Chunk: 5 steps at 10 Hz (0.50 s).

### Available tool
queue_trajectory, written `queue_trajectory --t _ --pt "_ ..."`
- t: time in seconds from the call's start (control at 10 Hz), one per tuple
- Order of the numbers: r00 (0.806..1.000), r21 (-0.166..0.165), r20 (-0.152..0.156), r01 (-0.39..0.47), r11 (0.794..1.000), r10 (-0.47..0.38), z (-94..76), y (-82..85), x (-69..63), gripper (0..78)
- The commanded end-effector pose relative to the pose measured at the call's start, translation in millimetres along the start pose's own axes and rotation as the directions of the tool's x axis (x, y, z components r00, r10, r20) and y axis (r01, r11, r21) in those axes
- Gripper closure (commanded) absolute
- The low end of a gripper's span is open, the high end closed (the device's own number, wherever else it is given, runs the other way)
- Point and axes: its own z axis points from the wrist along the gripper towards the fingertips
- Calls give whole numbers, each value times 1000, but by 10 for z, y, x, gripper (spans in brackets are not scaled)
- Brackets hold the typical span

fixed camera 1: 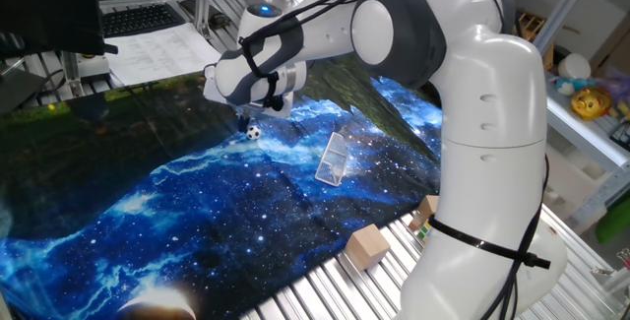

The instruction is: Push the soccer ball into the goal

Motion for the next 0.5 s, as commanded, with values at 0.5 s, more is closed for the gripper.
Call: queue_trajectory --t 0.5 --pt "999 -7 -9 43 999 -43 126 -213 -94 776"
